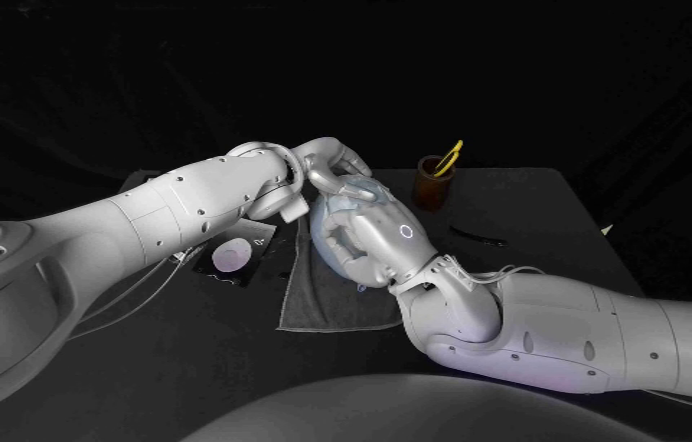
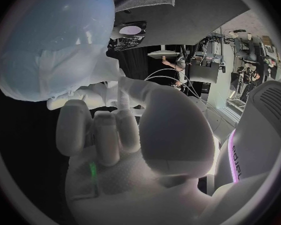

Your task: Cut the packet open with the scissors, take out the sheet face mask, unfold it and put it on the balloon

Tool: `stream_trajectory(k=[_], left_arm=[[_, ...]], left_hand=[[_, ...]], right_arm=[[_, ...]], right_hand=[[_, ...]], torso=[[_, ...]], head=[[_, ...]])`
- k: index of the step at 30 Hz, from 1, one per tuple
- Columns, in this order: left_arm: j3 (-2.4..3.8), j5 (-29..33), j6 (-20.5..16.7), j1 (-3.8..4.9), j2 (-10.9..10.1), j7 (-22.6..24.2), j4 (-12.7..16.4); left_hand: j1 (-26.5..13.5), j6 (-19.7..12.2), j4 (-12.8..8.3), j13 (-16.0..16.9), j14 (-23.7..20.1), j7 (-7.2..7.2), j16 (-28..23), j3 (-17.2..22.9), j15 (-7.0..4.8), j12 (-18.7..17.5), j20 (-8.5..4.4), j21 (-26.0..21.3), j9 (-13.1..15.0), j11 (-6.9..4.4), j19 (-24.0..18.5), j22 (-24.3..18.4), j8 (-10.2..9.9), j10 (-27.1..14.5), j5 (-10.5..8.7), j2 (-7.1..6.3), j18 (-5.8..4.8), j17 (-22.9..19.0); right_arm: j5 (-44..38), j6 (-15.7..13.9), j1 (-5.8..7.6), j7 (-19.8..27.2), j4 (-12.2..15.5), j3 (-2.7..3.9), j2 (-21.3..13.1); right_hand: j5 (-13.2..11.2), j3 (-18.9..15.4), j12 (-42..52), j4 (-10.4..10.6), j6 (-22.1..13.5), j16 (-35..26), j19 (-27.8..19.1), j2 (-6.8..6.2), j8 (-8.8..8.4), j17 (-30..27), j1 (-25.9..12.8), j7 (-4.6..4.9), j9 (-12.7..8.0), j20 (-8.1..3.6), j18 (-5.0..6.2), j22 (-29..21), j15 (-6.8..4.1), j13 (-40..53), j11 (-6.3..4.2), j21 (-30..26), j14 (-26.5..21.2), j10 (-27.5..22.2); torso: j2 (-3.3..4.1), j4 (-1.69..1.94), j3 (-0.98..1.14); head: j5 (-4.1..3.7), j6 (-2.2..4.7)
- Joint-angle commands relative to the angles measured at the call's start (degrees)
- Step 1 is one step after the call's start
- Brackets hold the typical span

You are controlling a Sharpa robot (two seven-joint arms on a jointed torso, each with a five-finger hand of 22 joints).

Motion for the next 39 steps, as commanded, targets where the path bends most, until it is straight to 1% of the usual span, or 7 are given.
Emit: stream_trajectory(k=[1,6,16,26,39], left_arm=[[-0.03,0.1,0.9,0.01,0.3,-0.2,0.0],[-0.04,0.1,1.0,0.01,0.3,-0.2,-0.1],[-0.05,0.2,1.0,0.02,0.4,-0.3,-0.1],[-0.06,0.3,1.1,0.03,0.6,-0.5,-0.2],[-0.07,0.3,1.1,0.06,0.7,-0.6,-0.2]], left_hand=[[0.7,0.3,0.0,0.0,0.2,4.37,0.1,0.4,-0.04,-0.4,-0.05,0.0,0.1,0.12,-0.2,0.0,0.2,0.3,0.2,0.02,-0.19,0.0],[0.7,0.3,0.0,0.0,0.2,4.38,0.0,0.4,-0.04,-0.4,-0.06,0.0,0.1,0.12,-0.2,0.0,0.2,0.3,0.2,0.05,-0.18,0.0],[0.7,0.3,0.0,0.0,0.2,4.38,0.0,0.4,-0.04,-0.4,-0.06,0.0,0.1,0.12,-0.2,0.0,0.2,0.3,0.2,0.05,-0.18,0.0],[0.8,0.4,0.0,0.0,0.1,4.39,0.0,0.4,-0.08,-0.4,-0.08,0.0,0.1,0.12,-0.2,0.0,0.2,0.4,0.2,0.07,-0.17,0.0],[0.8,0.4,0.0,0.0,0.1,4.39,0.0,0.4,-0.08,-0.4,-0.08,0.0,0.1,0.12,-0.2,0.0,0.2,0.4,0.2,0.07,-0.17,0.0]], right_arm=[[1.5,2.5,-0.03,1.0,-0.9,0.03,1.0],[1.9,5.1,-0.03,0.5,-2.5,-0.01,2.7],[2.2,7.8,-0.06,-0.2,-5.0,-0.12,5.3],[2.2,10.6,-0.08,-0.3,-6.8,-0.36,7.4],[2.3,12.2,-0.13,0.0,-7.8,-0.64,8.8]], right_hand=[[-0.3,0.4,1.5,0.1,0.3,0.2,0.4,0.55,0.28,15.1,-0.1,0.09,2.7,0.01,-0.59,-0.1,-0.37,18.6,-0.74,0.0,5.9,6.9],[-0.3,0.4,1.5,0.1,0.3,0.2,0.2,0.58,0.29,15.1,-0.1,0.08,2.7,0.0,-0.54,-0.3,-0.37,18.6,-0.75,-0.1,5.9,6.9],[-0.3,0.5,1.5,0.0,0.3,0.2,0.2,0.64,0.3,15.1,-0.2,0.08,2.7,-0.02,-0.51,-0.4,-0.39,18.6,-0.75,-0.3,5.9,6.9],[-0.3,0.5,1.5,-0.1,0.2,0.2,0.1,0.73,0.31,15.1,-0.2,0.09,2.8,-0.04,-0.48,-0.6,-0.4,18.6,-0.76,-0.4,5.9,6.9],[-0.3,0.6,1.5,-0.1,0.2,0.2,0.0,0.83,0.33,15.1,-0.2,0.1,2.8,-0.06,-0.47,-0.6,-0.4,18.6,-0.75,-0.4,5.9,6.9]], torso=[[0.0,-0.01,-0.02],[0.03,0.0,-0.03],[-0.01,-0.1,0.07],[0.03,-0.06,0.05],[0.03,-0.08,0.05]], head=[[0.07,0.0],[0.22,0.0],[0.35,0.0],[0.23,0.0],[0.32,0.0]])
